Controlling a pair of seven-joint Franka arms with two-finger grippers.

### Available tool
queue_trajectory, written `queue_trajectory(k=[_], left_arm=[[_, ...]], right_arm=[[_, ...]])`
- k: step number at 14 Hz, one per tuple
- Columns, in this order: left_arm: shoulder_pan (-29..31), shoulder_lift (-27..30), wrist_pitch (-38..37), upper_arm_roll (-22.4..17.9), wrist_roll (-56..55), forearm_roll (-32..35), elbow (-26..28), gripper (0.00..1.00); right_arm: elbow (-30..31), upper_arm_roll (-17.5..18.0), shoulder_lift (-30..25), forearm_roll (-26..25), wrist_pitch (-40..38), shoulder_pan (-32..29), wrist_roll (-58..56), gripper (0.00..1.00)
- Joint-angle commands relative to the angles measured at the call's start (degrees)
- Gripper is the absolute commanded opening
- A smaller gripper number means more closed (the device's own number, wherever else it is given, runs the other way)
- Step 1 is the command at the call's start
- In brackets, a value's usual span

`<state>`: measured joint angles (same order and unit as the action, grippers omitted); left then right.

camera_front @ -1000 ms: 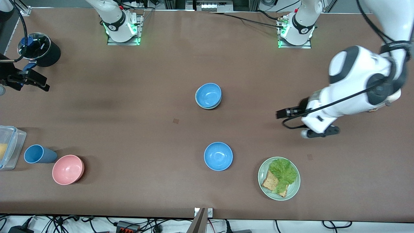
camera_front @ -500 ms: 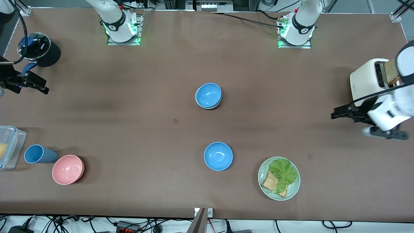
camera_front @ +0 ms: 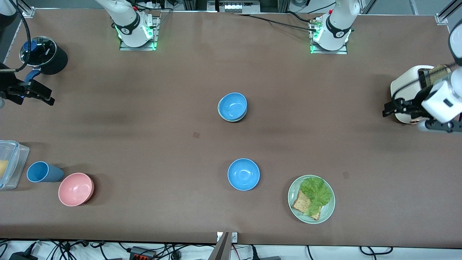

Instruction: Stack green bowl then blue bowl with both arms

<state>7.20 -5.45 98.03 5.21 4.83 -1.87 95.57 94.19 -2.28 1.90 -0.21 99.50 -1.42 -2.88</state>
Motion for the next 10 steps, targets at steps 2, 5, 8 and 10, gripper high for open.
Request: queue_trajectory(k=[2,5,8,10], left_arm=[[-7.7,6.3,-0.2,-7.0,1.1,0.5,3.6,1.0],[-7.9,7.6,-2.1,-6.6,1.1,0.6,3.2,1.0],[-7.9,7.2,-2.7,-6.3,0.8,0.6,2.7,1.0],[-7.9,7.2,-2.9,-6.3,0.4,0.0,2.6,1.0]], right_arm=[[0.4,0.1,-0.4,0.2,-0.2,0.0,-0.4,1.0],[0.5,0.2,-0.3,0.1,-0.2,0.4,-0.4,1.0],[0.4,0.2,0.0,0.1,0.1,0.4,-0.3,1.0],[0.4,0.2,0.0,0.1,-0.2,0.5,-0.4,1.0]])
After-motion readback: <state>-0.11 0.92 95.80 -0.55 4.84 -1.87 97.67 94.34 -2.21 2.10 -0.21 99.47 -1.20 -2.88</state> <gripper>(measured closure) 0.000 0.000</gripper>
